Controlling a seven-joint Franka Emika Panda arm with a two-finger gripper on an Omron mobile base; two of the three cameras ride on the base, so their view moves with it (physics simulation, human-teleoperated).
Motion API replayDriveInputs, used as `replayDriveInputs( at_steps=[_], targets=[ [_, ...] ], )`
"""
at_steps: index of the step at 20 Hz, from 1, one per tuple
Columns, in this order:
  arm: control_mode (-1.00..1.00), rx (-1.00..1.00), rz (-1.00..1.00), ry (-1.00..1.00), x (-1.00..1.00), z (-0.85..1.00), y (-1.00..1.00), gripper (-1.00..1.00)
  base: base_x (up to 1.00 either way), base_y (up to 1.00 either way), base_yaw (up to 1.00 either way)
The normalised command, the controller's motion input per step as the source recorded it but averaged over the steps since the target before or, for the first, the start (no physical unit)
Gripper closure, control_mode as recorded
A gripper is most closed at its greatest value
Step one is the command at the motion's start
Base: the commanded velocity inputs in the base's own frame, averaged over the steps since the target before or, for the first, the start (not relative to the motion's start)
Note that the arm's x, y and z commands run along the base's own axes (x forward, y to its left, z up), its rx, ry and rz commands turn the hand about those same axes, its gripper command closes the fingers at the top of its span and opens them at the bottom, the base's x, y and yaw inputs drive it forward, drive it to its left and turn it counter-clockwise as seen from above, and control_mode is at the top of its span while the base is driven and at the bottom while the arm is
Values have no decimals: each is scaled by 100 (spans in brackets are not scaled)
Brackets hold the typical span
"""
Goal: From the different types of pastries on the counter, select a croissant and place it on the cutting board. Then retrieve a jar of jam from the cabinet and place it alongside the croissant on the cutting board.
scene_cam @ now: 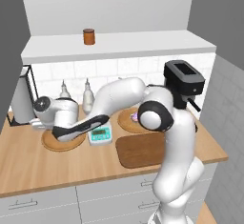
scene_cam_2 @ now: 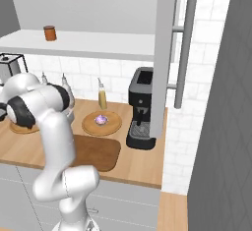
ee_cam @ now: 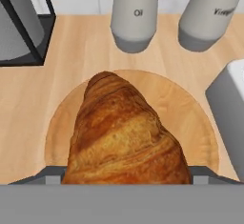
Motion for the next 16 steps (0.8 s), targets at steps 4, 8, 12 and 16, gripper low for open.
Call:
replayDriveInputs(
  at_steps=[4, 8, 12, 16],
  targets=[
    [-100, 8, 0, -17, -50, 41, -22, 100, 0, 0, 0],
    [-100, 10, 0, -14, -50, 39, -29, 100, 0, 0, 0],
    [-100, 13, 0, -10, -51, 42, -41, 100, 0, 0, 0],
    [-100, 18, -2, -6, -62, 42, -54, 100, 0, 0, 0]
  ],
)
